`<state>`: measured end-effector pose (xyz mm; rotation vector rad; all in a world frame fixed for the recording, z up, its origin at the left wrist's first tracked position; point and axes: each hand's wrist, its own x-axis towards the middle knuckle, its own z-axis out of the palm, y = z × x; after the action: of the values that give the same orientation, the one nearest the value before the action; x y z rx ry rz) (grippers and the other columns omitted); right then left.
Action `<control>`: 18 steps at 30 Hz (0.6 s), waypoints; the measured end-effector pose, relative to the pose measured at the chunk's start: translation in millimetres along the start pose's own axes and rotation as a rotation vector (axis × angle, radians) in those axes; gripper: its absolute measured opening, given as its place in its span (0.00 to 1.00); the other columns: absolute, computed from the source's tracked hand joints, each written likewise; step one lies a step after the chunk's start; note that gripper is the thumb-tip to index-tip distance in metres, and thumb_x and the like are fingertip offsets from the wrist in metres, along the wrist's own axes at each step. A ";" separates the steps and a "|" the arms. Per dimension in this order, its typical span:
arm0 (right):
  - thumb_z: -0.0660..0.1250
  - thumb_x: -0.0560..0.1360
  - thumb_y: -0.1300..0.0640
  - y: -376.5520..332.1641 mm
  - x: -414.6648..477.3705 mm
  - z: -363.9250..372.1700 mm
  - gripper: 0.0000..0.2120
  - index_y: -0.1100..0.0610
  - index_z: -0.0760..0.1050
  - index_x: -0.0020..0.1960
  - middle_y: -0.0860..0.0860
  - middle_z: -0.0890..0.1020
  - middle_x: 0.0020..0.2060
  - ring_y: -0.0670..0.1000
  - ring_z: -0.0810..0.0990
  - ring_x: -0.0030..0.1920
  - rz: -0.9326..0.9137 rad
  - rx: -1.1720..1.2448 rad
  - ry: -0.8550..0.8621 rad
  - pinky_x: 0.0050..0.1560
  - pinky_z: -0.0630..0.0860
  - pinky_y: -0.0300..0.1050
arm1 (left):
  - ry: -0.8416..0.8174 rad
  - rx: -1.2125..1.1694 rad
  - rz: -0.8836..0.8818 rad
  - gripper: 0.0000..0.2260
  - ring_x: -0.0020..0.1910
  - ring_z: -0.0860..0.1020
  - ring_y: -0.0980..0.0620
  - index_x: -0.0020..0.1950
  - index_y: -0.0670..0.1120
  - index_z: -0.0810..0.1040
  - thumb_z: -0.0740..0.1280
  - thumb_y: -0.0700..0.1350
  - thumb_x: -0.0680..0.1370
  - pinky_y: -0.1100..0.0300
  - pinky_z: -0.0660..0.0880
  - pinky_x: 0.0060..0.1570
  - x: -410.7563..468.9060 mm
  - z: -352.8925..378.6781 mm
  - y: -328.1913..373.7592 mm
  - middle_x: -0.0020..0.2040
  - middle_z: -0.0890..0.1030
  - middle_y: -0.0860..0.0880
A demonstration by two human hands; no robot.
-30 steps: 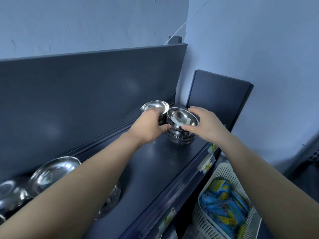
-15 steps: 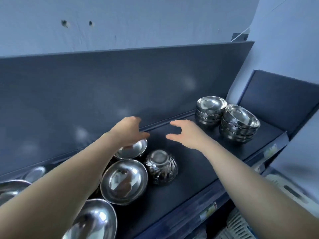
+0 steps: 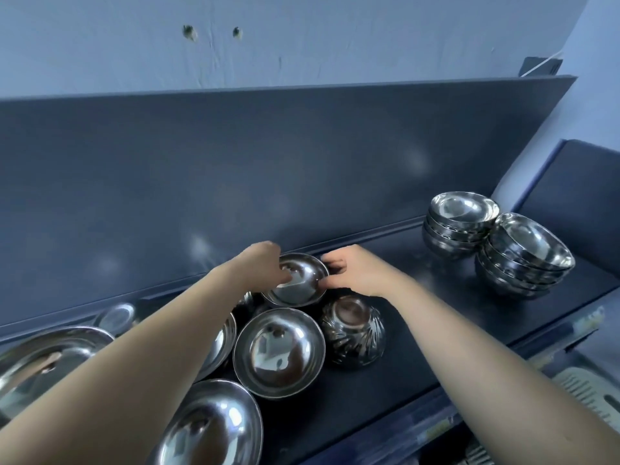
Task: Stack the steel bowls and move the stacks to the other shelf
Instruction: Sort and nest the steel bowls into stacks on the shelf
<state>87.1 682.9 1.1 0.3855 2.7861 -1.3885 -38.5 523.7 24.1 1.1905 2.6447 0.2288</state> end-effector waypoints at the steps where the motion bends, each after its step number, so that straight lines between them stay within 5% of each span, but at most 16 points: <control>1: 0.74 0.71 0.59 3.5 -0.3 -1.9 0.12 0.54 0.83 0.54 0.47 0.87 0.49 0.46 0.84 0.54 -0.003 0.001 0.019 0.63 0.76 0.53 | 0.013 -0.027 0.001 0.11 0.43 0.71 0.47 0.45 0.42 0.72 0.67 0.49 0.76 0.59 0.66 0.41 3.4 1.1 4.2 0.42 0.73 0.47; 5: 0.69 0.69 0.56 28.3 -1.9 -15.2 0.09 0.57 0.82 0.47 0.55 0.86 0.43 0.58 0.84 0.51 0.072 -0.069 0.159 0.57 0.77 0.62 | 0.081 -0.141 0.027 0.10 0.42 0.71 0.46 0.41 0.42 0.69 0.67 0.45 0.76 0.59 0.65 0.38 21.2 8.8 29.3 0.37 0.71 0.49; 7: 0.66 0.67 0.57 42.6 -4.7 -27.7 0.07 0.57 0.81 0.43 0.57 0.85 0.39 0.55 0.85 0.45 0.137 -0.089 0.238 0.52 0.77 0.62 | 0.110 -0.214 0.062 0.08 0.40 0.72 0.46 0.43 0.41 0.70 0.66 0.44 0.76 0.59 0.65 0.36 29.7 10.8 47.3 0.39 0.73 0.47; 14: 0.65 0.73 0.64 64.1 -25.3 -80.8 0.10 0.67 0.79 0.52 0.63 0.84 0.48 0.62 0.83 0.52 0.317 -0.116 0.485 0.52 0.80 0.57 | 0.094 -0.275 0.222 0.07 0.44 0.74 0.47 0.50 0.40 0.75 0.63 0.43 0.77 0.58 0.67 0.40 63.7 19.1 100.6 0.45 0.77 0.46; 16: 0.65 0.72 0.63 70.2 -26.9 -91.4 0.10 0.66 0.79 0.50 0.61 0.85 0.45 0.58 0.83 0.44 0.358 -0.142 0.508 0.48 0.80 0.54 | 0.082 -0.284 0.246 0.06 0.43 0.74 0.46 0.49 0.40 0.74 0.63 0.43 0.76 0.57 0.67 0.40 72.3 23.5 109.3 0.45 0.77 0.46; 18: 0.64 0.72 0.62 73.8 -27.7 -96.5 0.08 0.65 0.79 0.45 0.57 0.81 0.35 0.53 0.74 0.34 0.388 -0.186 0.510 0.37 0.74 0.47 | 0.076 -0.280 0.264 0.06 0.43 0.74 0.46 0.49 0.40 0.73 0.63 0.43 0.77 0.57 0.67 0.40 80.7 27.7 114.8 0.46 0.77 0.44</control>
<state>140.4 795.5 5.0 1.3526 2.9291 -1.0452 -0.6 661.2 12.7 1.4509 2.4051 0.6786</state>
